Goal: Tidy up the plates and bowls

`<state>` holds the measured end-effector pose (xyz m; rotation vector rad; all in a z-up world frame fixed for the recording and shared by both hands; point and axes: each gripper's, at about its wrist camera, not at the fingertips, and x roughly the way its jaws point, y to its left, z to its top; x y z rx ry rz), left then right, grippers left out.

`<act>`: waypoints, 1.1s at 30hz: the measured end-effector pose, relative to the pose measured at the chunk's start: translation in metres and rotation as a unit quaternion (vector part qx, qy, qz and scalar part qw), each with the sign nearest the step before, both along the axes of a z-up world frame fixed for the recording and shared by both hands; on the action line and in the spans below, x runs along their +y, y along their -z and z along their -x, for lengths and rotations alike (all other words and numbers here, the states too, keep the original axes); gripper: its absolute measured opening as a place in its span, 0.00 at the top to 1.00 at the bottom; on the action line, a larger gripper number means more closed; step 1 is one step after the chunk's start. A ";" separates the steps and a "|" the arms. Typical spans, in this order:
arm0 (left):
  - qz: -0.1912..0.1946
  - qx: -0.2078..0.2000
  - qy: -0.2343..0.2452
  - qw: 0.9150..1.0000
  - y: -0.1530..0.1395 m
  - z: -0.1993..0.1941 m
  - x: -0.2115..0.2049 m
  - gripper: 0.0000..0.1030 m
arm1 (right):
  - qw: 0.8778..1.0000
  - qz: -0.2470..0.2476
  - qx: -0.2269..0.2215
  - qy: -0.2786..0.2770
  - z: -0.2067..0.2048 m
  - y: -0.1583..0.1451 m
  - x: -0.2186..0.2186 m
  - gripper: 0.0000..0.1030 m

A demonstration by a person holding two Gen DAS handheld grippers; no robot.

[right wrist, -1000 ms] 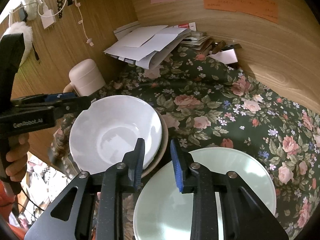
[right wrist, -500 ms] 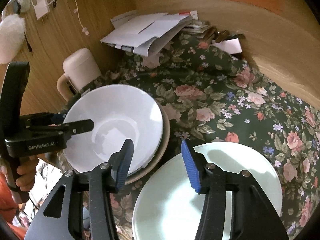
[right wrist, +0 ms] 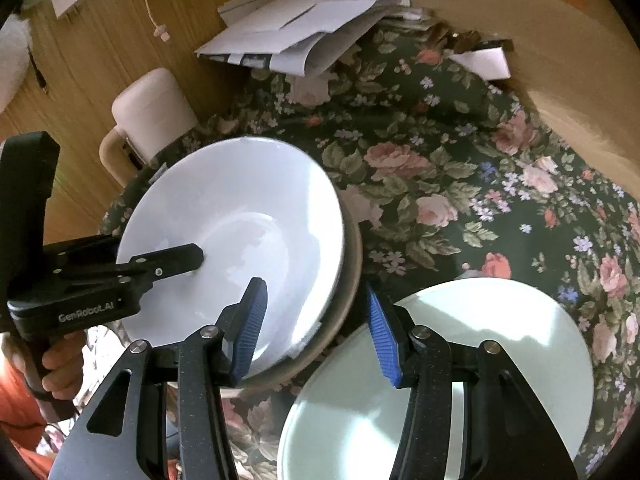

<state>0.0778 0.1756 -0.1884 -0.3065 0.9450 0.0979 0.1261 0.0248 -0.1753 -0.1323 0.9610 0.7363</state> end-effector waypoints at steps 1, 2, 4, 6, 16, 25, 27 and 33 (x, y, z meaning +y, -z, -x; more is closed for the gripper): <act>-0.001 -0.002 0.002 1.000 0.000 0.000 -0.001 0.60 | 1.000 0.001 0.003 -0.002 0.000 0.002 0.002 0.55; -0.004 -0.006 0.006 1.000 0.000 0.000 -0.003 0.62 | 1.000 0.002 0.005 -0.003 -0.001 0.004 0.004 0.56; -0.008 -0.010 0.010 1.000 0.000 0.000 -0.006 0.64 | 1.000 0.007 0.008 -0.006 -0.002 0.006 0.008 0.57; -0.012 -0.012 0.008 1.000 -0.001 0.000 -0.007 0.64 | 1.000 0.012 0.001 -0.003 -0.001 0.007 0.010 0.58; -0.028 -0.016 -0.013 0.999 -0.005 -0.003 -0.014 0.64 | 1.000 -0.004 0.022 0.022 -0.010 0.007 0.004 0.60; -0.013 -0.018 -0.004 1.000 -0.013 -0.005 -0.021 0.64 | 0.999 -0.023 0.002 0.046 -0.009 -0.009 -0.010 0.60; -0.014 -0.026 -0.001 1.000 -0.020 -0.004 -0.025 0.64 | 0.998 -0.030 -0.005 0.052 -0.008 -0.015 -0.015 0.60; -0.019 -0.047 0.011 0.999 -0.038 -0.006 -0.040 0.64 | 0.996 -0.048 -0.027 0.068 -0.003 -0.033 -0.035 0.60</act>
